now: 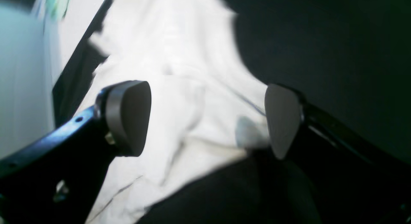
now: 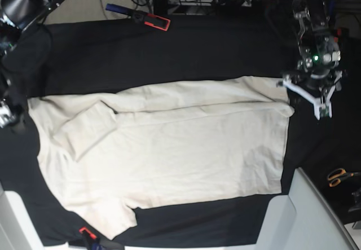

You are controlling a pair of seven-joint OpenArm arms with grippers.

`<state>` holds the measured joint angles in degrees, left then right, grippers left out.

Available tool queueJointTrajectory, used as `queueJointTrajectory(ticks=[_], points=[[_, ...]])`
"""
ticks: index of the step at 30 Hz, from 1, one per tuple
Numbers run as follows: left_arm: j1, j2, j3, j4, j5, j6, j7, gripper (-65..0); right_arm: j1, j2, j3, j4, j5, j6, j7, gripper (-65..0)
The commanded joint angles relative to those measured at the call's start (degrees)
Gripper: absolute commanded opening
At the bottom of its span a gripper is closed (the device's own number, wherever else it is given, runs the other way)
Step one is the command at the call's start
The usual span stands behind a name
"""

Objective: Fold the T-shirt properly
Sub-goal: 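Open both grippers and raise them off the fold, then grasp the folded hem corner with the left gripper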

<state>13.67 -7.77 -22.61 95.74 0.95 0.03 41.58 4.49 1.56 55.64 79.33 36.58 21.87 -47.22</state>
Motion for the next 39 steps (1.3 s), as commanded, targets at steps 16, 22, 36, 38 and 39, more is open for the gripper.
queueJointTrajectory(ticks=[16,22,36,38,39], points=[[9.67,-1.24,-7.41,3.29,-29.21,0.27,-0.84,-23.0,1.97,0.59,11.4,-20.56,1.27,3.41,-2.32,-14.1],[10.9,-1.24,-7.59,3.38,-29.21,0.27,-0.84,-23.0,4.08,2.17,11.22,-25.22,1.18,7.45,-2.14,-14.3],[11.78,-1.24,-7.76,3.29,-29.21,0.27,-0.92,-23.0,9.44,7.54,11.22,-35.15,1.09,7.63,-1.7,-18.0],[11.78,-1.24,-7.76,3.29,-29.21,0.27,-0.92,-23.0,9.53,7.54,11.13,-35.15,1.0,7.63,-0.38,-26.1],[11.78,-1.24,-7.76,3.29,-29.21,0.27,-0.92,-23.0,9.53,7.54,11.13,-35.15,0.92,7.63,0.14,-30.5]])
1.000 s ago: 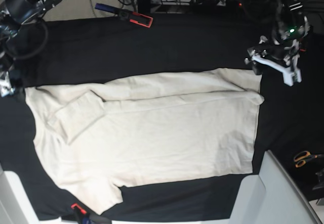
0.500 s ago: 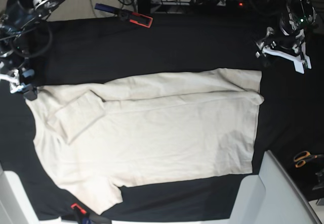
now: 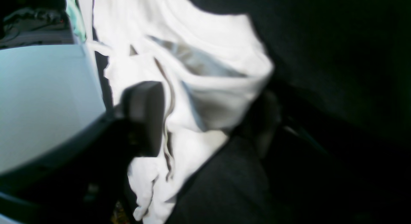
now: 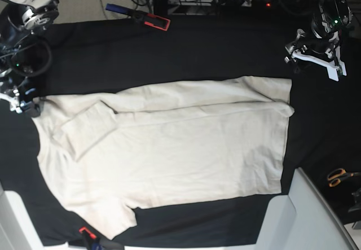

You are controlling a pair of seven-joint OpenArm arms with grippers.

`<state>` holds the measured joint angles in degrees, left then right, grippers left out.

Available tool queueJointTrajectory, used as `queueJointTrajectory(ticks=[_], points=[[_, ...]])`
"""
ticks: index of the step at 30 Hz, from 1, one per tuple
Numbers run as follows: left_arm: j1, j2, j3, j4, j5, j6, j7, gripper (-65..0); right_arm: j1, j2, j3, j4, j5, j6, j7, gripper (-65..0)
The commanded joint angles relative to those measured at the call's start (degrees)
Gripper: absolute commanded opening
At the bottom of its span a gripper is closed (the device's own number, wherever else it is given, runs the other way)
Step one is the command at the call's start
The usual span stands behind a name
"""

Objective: Fold the T-shirt properly
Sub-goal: 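Grasp the folded hem corner with the left gripper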

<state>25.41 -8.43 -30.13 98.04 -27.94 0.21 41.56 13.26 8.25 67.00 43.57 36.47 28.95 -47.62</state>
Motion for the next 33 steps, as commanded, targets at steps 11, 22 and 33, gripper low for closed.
queueJointTrajectory(ticks=[11,22,33], points=[[-0.05,-0.5,-0.24,0.64,-0.32,0.1,-0.9,-23.0,0.77,0.85,-0.23,0.52,1.03,0.54,1.15,-55.7],[-1.1,1.96,-0.51,-1.12,-0.94,0.1,-1.17,-22.4,0.59,0.85,-0.23,0.52,1.03,0.54,0.71,-64.5],[-6.73,4.34,-6.84,-10.7,-0.94,-6.23,-8.81,-22.4,0.15,1.2,-0.23,0.52,1.03,0.63,0.63,-64.8]])
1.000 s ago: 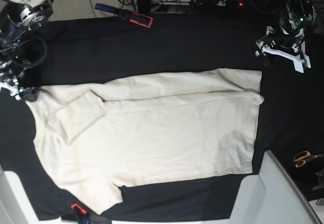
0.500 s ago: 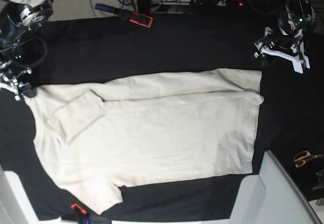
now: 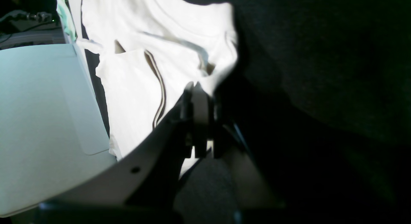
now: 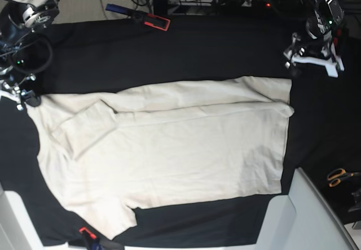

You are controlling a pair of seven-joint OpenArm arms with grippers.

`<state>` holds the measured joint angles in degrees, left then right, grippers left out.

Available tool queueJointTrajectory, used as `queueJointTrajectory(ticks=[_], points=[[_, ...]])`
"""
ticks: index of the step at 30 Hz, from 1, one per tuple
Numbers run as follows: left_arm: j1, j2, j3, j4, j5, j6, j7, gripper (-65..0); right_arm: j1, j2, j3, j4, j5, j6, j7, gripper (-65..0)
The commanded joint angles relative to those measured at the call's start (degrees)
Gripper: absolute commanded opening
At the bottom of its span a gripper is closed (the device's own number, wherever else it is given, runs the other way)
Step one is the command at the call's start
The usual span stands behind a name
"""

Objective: Fold the T-shirt properly
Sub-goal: 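Grasp the folded hem corner with the left gripper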

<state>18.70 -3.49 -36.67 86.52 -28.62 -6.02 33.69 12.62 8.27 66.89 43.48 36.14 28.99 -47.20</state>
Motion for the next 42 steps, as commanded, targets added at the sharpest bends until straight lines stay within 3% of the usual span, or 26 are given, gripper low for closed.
queueJointTrajectory(ticks=[1,16,22,32,34,38,42], points=[[-0.81,-0.43,-0.21,0.82,-0.26,0.0,-1.3,-22.5,0.78,1.18,-0.12,0.6,1.35,0.59,0.21,-64.8],[-11.71,-0.25,1.98,-13.25,-0.26,-0.18,-2.26,-22.9,0.78,1.18,-0.12,0.6,1.35,0.59,0.21,-64.8],[-11.97,1.07,6.91,-14.65,0.01,-0.18,-7.27,-23.0,0.78,1.18,-0.12,0.6,1.35,0.59,0.21,-64.8],[-10.92,1.24,6.64,-14.56,-0.17,-0.09,-7.54,-24.4,0.78,1.18,-0.12,0.6,1.35,0.59,0.21,-64.8],[-10.83,1.16,6.64,-14.56,-0.17,-0.09,-7.71,-33.4,0.78,1.18,-0.12,0.6,1.35,0.59,0.21,-64.8],[-10.92,1.07,6.64,-14.92,0.01,-0.09,-7.54,-63.5,0.78,1.18,-0.12,0.6,1.35,0.59,0.21,-64.8],[-11.36,1.07,6.64,-18.43,0.09,0.0,-7.54,-65.0,0.7,1.18,-0.12,0.6,1.35,0.59,0.21,-64.8]])
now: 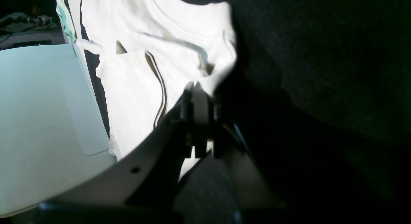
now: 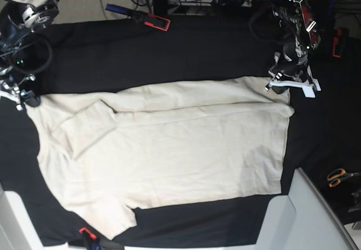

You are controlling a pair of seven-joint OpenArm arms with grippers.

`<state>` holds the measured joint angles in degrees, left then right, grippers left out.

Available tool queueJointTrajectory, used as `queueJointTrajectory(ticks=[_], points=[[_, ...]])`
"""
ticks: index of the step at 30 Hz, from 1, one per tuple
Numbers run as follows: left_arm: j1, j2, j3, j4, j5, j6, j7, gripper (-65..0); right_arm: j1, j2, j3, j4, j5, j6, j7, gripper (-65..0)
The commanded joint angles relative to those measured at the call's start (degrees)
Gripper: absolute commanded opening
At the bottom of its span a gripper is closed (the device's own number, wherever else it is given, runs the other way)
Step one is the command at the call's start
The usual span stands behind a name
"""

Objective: Fold the T-shirt properly
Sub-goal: 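Grasp the folded hem corner with the left gripper, then pull the hem corner outward with the left gripper to straighten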

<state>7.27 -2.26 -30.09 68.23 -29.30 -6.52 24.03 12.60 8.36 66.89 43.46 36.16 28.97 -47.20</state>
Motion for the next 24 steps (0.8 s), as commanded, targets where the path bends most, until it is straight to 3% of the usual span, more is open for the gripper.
queueJointTrajectory(ticks=[1,6,10,15,24], points=[[0.07,-0.24,0.42,-0.84,0.77,0.5,2.21,-65.0,0.72,1.09,-0.12,0.63,1.33,0.61,0.21,-64.8],[0.07,-1.74,0.94,-1.63,0.95,0.5,2.65,-65.0,0.63,1.09,-0.12,1.15,1.33,0.61,0.21,-64.8],[0.6,-4.29,3.49,0.56,0.77,0.5,8.1,-65.0,-0.16,1.62,-0.21,3.35,1.24,0.61,0.47,-65.0],[2.62,-4.46,3.93,5.75,0.95,0.5,11.7,-65.0,-1.48,1.71,-0.21,6.6,1.24,0.52,0.04,-65.0],[5.88,-5.61,3.93,12.17,0.95,0.5,16.54,-65.0,-4.03,1.53,0.14,12.49,1.6,0.52,-5.59,-65.0]])
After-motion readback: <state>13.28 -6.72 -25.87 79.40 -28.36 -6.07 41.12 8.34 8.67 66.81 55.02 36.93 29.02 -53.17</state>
